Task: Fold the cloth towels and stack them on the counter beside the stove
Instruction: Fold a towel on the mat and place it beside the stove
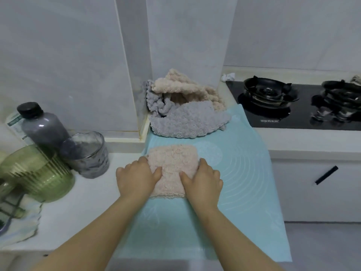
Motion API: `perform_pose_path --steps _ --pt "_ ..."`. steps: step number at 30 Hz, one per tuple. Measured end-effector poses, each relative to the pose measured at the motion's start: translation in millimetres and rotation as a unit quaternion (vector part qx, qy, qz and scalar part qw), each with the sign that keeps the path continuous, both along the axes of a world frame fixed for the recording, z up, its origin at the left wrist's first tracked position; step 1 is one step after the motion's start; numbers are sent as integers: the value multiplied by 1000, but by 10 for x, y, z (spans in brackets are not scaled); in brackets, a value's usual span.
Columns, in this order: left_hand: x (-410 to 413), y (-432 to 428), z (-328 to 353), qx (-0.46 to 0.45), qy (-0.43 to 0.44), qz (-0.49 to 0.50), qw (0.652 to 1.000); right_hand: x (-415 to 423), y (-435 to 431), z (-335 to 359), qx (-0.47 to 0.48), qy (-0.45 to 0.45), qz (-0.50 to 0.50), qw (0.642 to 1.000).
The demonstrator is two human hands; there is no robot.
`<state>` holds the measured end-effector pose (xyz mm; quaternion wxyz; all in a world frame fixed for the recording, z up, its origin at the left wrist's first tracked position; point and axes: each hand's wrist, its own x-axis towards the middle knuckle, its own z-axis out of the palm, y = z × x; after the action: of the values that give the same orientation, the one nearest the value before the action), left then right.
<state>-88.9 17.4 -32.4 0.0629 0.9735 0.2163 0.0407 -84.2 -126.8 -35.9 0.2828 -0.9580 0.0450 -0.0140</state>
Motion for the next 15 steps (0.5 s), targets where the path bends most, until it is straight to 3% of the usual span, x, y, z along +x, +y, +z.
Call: perform_pose_path --steps 4,7,11,15 --pt "61 -3 293 -97 126 15 987 -98 -62 204 18 136 -5 991" --pt "105 -47 416 -251 164 22 954 -66 -220 312 178 206 -17 962" --pt "229 -345 565 -498 110 28 859 -29 -641 407 464 263 -118 837" --pt "378 -932 714 -623 106 22 775 -38 -1206 491 585 269 -151 750"
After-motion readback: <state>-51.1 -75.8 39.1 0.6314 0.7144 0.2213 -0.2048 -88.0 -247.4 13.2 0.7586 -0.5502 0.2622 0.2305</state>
